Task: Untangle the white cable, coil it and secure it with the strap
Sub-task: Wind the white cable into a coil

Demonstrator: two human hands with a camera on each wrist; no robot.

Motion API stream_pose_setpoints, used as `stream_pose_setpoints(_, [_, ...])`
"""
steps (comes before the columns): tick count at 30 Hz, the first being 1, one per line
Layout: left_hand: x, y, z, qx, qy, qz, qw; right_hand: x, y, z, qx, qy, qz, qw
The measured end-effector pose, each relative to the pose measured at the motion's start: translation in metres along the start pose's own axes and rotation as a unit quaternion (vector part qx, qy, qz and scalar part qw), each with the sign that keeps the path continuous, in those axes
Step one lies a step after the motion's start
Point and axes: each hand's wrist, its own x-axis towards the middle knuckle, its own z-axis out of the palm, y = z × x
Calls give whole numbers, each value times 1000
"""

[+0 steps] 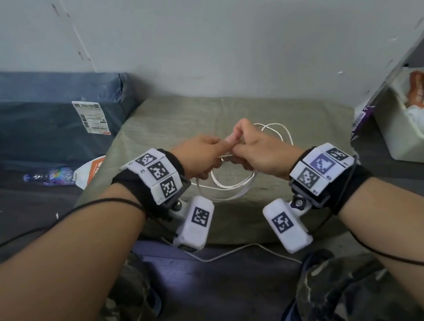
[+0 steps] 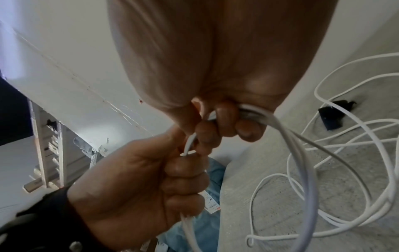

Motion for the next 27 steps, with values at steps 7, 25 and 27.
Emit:
stream_pose_setpoints(7, [1, 6, -12, -187, 48, 1, 981, 1, 2, -14, 39, 20, -11, 999])
stream_pose_setpoints(25, [-3, 9, -2, -184, 1, 2, 983, -1, -2, -21, 52, 10, -29, 998])
stream_pose_setpoints(27, [-2, 9, 0, -121, 2, 5, 993, -2, -2, -20, -33, -1, -49, 998])
